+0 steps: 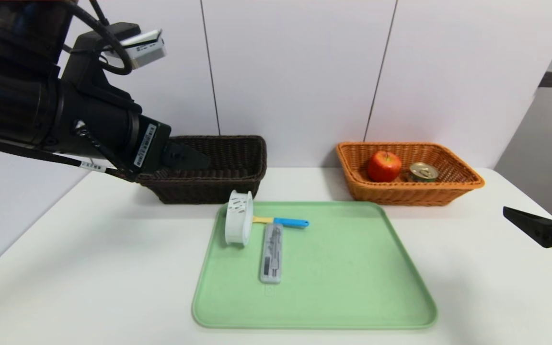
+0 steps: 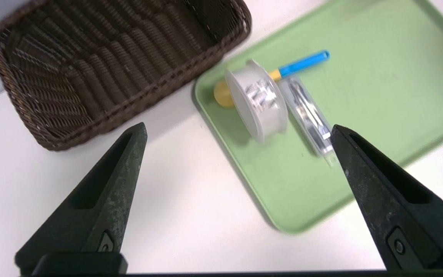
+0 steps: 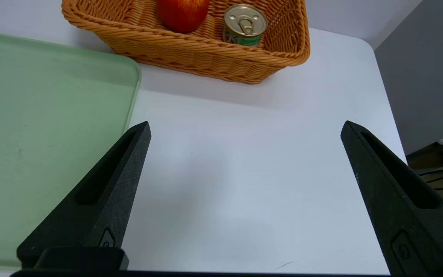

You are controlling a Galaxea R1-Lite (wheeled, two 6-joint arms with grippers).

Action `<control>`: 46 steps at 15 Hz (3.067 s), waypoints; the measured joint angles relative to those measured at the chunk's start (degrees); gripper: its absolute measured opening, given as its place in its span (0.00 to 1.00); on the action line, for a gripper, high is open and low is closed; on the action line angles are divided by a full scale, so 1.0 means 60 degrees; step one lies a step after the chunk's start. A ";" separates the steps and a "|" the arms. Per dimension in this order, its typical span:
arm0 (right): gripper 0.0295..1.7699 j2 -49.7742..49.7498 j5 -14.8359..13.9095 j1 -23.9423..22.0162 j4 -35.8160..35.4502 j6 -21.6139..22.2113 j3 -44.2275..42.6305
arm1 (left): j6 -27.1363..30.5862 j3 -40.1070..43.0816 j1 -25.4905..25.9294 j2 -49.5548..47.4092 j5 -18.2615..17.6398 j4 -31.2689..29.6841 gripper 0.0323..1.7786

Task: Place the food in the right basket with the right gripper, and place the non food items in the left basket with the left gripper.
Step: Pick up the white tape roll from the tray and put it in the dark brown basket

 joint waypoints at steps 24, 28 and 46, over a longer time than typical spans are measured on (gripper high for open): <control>0.96 -0.0061 -0.0008 0.0087 -0.0014 -0.0085 0.0603 | -0.3686 -0.3224 -0.1749 0.4630 0.3074 0.2582 0.95; 0.96 -0.0047 0.0006 0.0093 -0.0008 -0.0063 0.0622 | -0.3682 -0.3265 -0.1737 0.4921 0.3050 0.2534 0.95; 0.96 0.0037 0.0120 0.0093 -0.0004 -0.0049 0.0813 | -0.3627 -0.3367 -0.1075 0.5977 0.2997 0.1794 0.95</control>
